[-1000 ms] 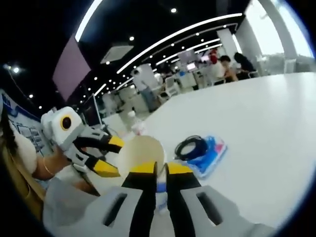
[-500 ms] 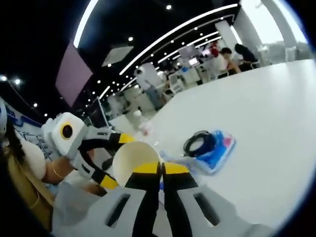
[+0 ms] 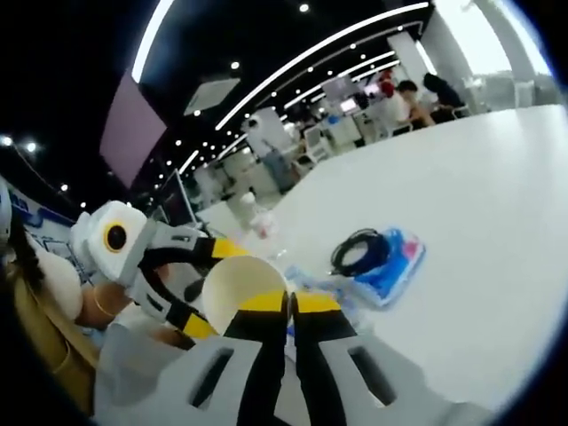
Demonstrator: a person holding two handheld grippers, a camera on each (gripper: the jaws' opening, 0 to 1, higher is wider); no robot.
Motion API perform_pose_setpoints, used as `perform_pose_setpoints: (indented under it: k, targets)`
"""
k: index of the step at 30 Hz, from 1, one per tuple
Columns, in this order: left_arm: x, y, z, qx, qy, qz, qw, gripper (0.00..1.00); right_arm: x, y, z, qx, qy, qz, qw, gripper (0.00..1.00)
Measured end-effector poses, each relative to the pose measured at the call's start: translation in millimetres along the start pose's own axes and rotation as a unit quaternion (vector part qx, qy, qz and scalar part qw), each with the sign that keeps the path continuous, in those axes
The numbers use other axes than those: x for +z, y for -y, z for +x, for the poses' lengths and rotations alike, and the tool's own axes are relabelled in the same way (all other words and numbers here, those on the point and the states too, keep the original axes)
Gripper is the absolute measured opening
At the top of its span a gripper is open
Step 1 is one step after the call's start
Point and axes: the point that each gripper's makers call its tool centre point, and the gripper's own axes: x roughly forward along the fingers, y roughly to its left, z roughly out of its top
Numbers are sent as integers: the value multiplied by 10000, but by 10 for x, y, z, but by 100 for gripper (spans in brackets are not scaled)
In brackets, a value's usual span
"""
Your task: Arrange the tabletop items into an orderly group along one side of the table until the central work area is clear of visible clutter.
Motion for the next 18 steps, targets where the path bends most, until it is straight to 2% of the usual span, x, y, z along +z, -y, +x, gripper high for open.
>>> perform_pose_setpoints:
  k: [6,9,12,16,18]
  targets:
    - [15,-48,-54,89,196,-294,9993,36,45,-103,7,305,170,212,9992,12]
    - [55,-96,-88,148,434,-644,9969,36,66,-175,14,484,234,347,9979,20]
    - [65,-184,-143,269,571,-952,9935,36,77,-153,17,408,272,307,9983,34]
    - [25,-272,-193,397,628,-1182,9902,36,148,-162,3,422,460,291,9976,47]
    - [-12,-339,-229,521,661,-1353,9872,36,163,-148,4,377,501,268,9977,56]
